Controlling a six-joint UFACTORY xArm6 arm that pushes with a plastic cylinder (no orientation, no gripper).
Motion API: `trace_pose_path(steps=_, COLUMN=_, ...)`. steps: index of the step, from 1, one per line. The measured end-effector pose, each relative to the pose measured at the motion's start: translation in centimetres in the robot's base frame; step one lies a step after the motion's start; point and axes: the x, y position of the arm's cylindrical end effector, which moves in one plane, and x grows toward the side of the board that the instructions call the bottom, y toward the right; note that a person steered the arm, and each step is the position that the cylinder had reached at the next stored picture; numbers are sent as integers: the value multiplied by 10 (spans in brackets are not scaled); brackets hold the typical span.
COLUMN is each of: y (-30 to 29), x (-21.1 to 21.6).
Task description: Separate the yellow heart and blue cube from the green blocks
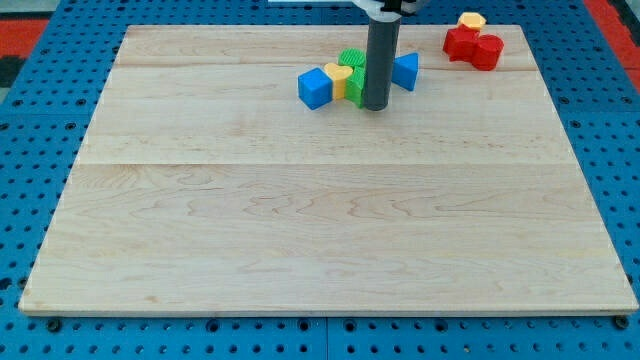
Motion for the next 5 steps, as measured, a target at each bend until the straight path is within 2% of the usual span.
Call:
trace_pose_path(steps=1, y=-26, x=34)
trace_pose_path(steps=2, y=-74, x=41)
trace_pose_path(steps=3, y=-130, x=6)
trace_pose_path(steps=4, y=-130, x=-65)
trace_pose_path(steps=5, y=-80, x=-112)
